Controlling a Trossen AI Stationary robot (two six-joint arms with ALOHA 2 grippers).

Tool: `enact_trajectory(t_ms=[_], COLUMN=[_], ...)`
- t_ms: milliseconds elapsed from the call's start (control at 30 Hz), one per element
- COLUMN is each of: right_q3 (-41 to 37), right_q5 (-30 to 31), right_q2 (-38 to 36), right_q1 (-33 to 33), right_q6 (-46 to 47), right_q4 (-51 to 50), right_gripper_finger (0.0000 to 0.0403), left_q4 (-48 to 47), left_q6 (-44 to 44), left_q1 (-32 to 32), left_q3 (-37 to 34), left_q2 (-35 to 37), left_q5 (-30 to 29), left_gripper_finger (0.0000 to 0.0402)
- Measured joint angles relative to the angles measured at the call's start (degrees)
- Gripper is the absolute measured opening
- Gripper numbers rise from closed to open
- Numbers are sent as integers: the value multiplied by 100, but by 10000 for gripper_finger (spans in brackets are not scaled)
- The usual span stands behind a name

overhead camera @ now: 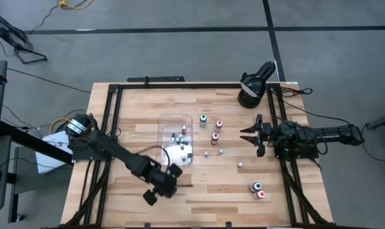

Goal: Pick & Place food coloring
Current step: Put the bottom small red food coloring bottle into the transparent bin

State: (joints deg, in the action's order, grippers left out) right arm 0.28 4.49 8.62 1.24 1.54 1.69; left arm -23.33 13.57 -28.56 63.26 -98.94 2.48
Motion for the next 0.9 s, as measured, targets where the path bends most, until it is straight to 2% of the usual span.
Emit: enact_trajectory(t_ms=[233,467,600,733,900], right_q3=[0,0,0,1,2], right_q5=[0,0,0,0,0], right_q2=[0,0,0,0,0], right_q1=[2,2,0,1,2], right_q6=[0,0,2,0,0], right_q4=[0,-2,-2,0,0], right_gripper_finger=[113,113,113,113,113], left_q4=[230,516,468,383,-133], left_q6=[-390,-852,-1221,-1861,-2365], left_q1=[882,1924,2419,2834,3245], left_q3=[0,0,0,0,0], left_q2=[770,1364,1494,1511,1471], left_q5=[-33,-342,-711,-770,-1074], left_gripper_finger=[60,60,61,61,61])
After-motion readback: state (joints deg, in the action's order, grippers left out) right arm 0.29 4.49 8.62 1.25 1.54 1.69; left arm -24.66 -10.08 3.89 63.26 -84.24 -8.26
